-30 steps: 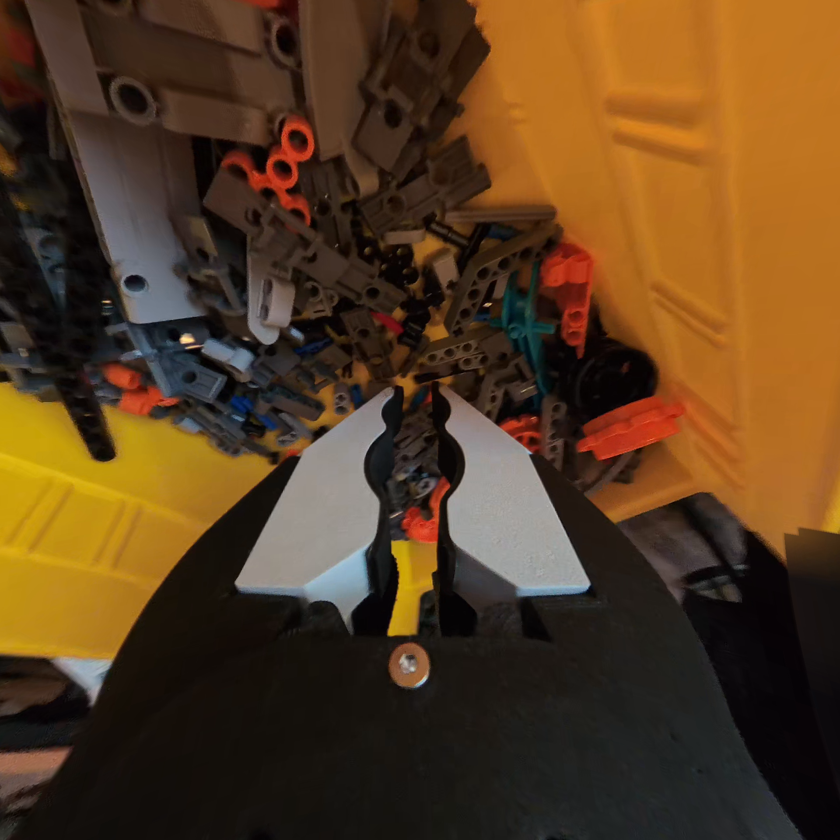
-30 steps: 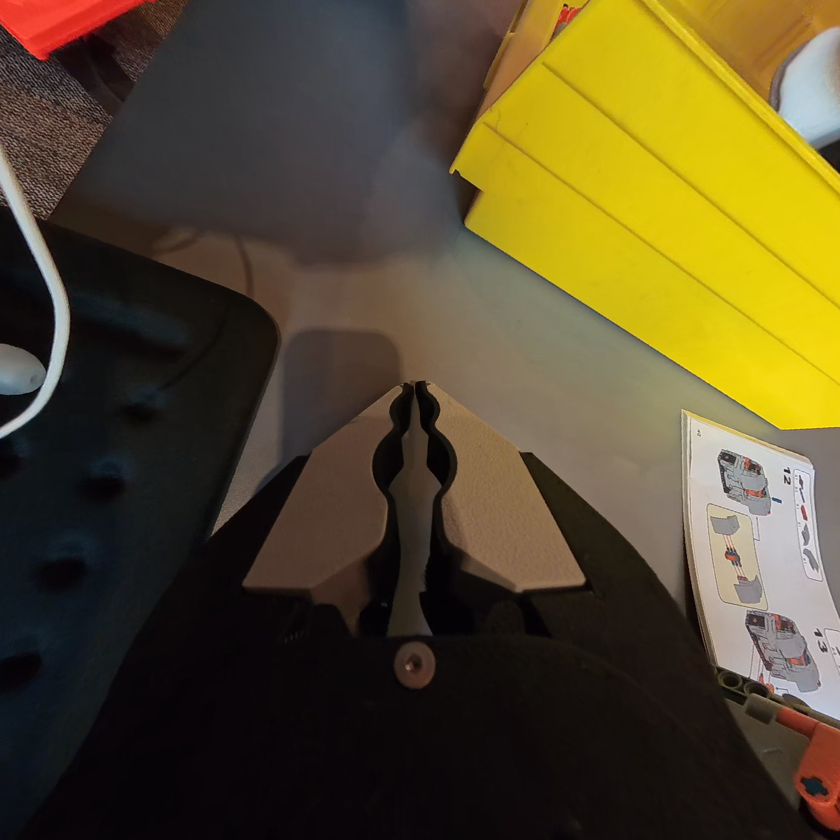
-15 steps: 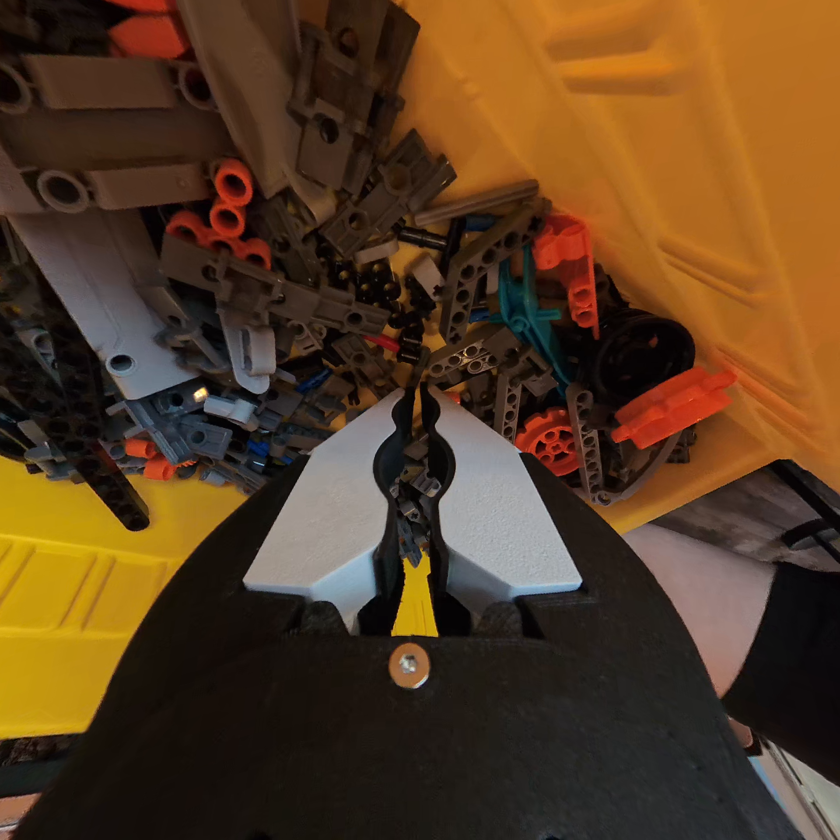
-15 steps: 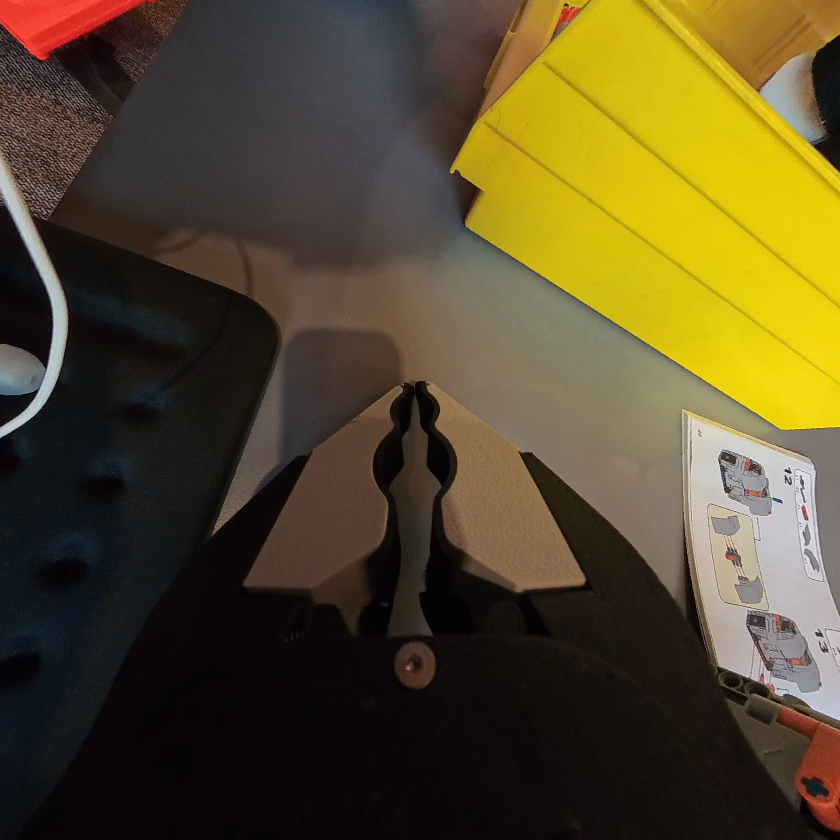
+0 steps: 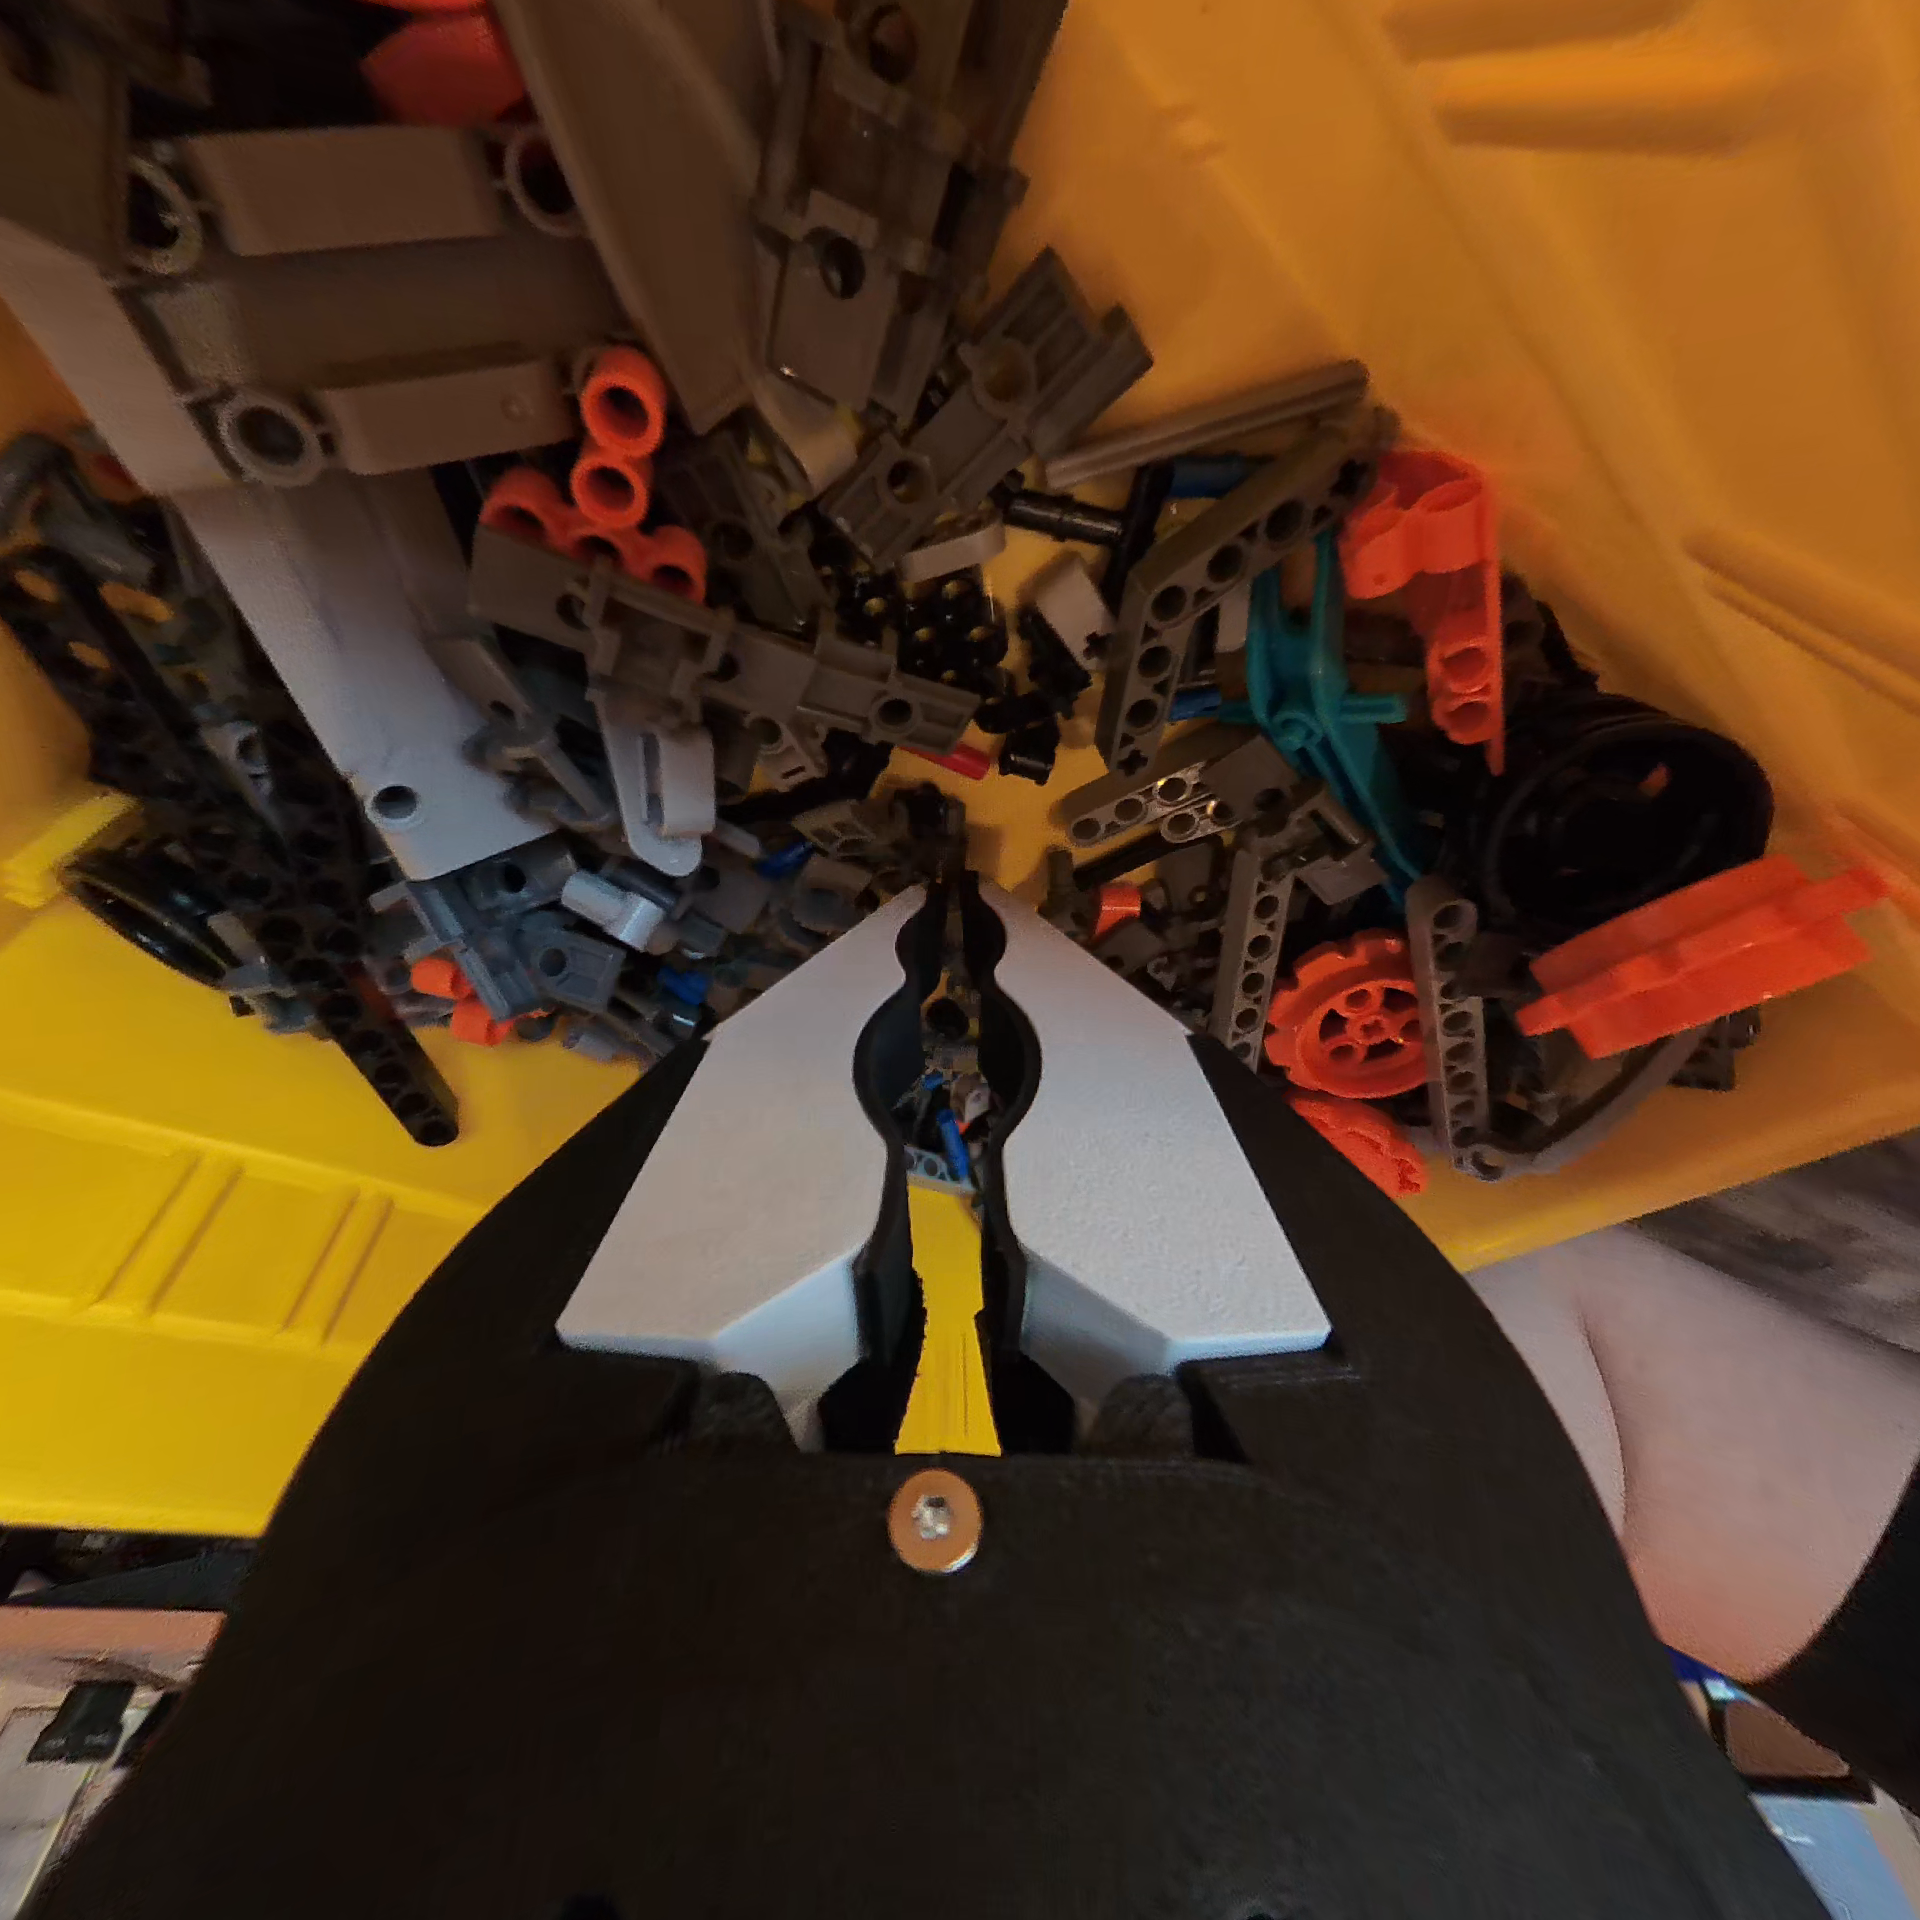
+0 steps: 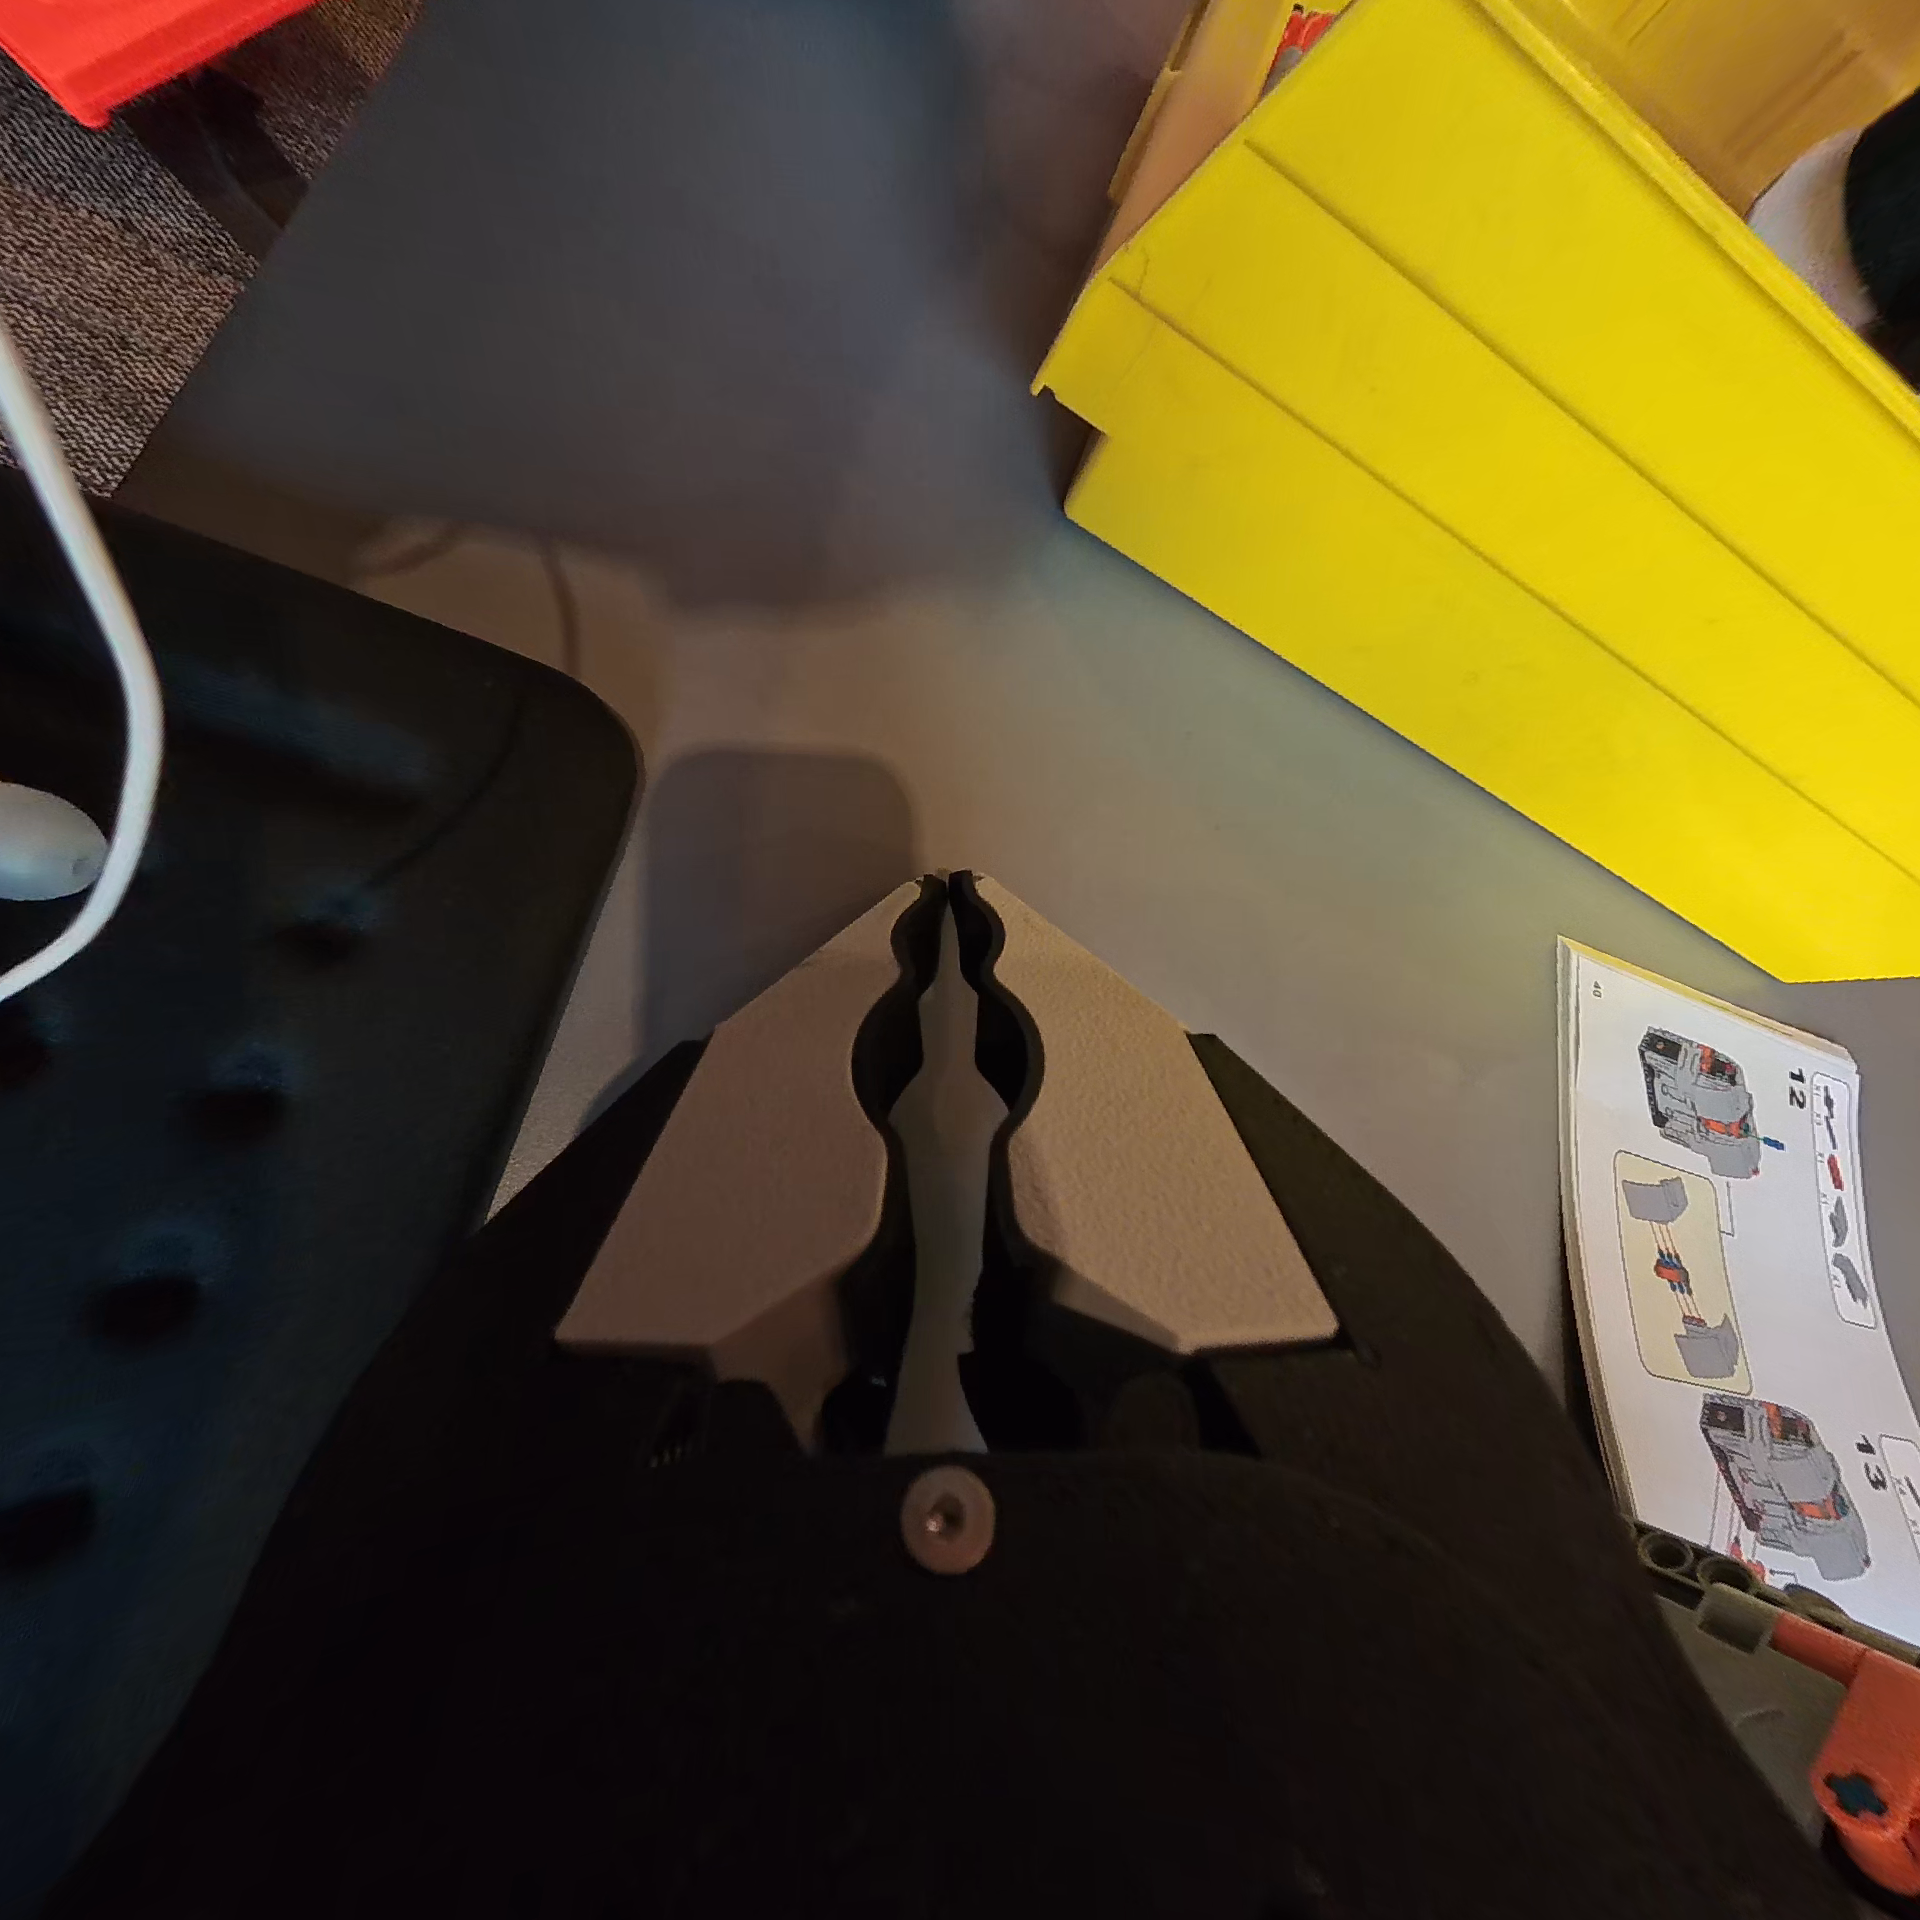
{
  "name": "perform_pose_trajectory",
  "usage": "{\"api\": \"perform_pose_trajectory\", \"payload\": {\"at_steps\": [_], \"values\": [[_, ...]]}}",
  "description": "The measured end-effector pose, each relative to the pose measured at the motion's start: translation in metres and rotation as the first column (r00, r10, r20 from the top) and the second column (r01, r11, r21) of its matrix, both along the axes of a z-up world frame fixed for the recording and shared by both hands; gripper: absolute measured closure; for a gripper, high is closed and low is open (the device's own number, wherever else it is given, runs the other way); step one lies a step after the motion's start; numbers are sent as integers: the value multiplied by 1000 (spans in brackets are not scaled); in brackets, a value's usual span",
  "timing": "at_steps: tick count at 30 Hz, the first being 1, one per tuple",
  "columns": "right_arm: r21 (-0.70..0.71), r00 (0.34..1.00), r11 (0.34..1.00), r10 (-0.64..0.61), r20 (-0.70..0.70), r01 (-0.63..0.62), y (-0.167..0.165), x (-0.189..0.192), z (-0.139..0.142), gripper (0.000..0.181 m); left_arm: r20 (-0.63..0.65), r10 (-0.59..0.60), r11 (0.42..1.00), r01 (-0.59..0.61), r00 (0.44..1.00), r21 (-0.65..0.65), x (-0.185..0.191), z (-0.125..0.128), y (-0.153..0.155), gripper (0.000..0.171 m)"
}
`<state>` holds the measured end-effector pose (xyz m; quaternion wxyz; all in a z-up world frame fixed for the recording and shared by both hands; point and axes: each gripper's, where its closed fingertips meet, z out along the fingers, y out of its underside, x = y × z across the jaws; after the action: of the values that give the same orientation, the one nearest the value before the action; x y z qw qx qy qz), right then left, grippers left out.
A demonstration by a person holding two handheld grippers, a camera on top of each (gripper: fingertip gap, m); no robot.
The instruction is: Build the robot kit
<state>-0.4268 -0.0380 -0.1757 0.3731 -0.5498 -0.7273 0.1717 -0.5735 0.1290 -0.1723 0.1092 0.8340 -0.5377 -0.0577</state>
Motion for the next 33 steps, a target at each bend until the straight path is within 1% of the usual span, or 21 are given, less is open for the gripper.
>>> {"api": "perform_pose_trajectory", "payload": {"at_steps": [3, 7, 9, 11, 13, 15, 16, 17, 19, 23, 33], "values": [[-2, 1000, 1000, 1, 0, -1, 0, 0, 0, 180, 64, 15, 1000, -17, 998, 25, 3, 14, -1, 171], [4, 1000, 1000, 2, 4, -2, 0, 1, 0, 180, 206, 43, 995, -61, 978, 84, 7, 42, 1, 171], [23, 1000, 1000, 2, 13, -2, 1, 1, 0, 180, 262, 73, 993, -95, 962, 71, 9, 51, -3, 171], [39, 1000, 999, 0, 19, -1, 2, 2, 0, 179, 259, 127, 991, -132, 958, 2, 9, 48, -13, 171], [40, 1000, 999, -2, 20, 1, 2, 3, 0, 179, 199, 180, 984, -176, 963, -39, 7, 35, -14, 171], [46, 1000, 999, -3, 23, 2, 3, 3, 0, 179, 128, 260, 961, -243, 957, -131, 5, 20, -22, 163], [50, 1000, 999, -2, 24, 1, 3, 3, 0, 179, 82, 281, 953, -268, 956, -144, 1, 14, -21, 156], [53, 1000, 999, -1, 26, 0, 3, 3, 0, 179, 51, 291, 951, -282, 955, -127, -3, 10, -17, 148], [54, 1000, 999, 0, 26, -1, 3, 3, 1, 179, 48, 317, 944, -310, 947, -114, -3, 6, -11, 153], [43, 1000, 999, 0, 21, 0, 3, 3, 1, 179, 65, 324, 942, -315, 944, -119, 2, 4, -7, 155], [41, 1000, 999, 1, 19, -1, 3, 2, 1, 180, 23, 314, 941, -308, 949, -142, 4, -6, -8, 161]]}}
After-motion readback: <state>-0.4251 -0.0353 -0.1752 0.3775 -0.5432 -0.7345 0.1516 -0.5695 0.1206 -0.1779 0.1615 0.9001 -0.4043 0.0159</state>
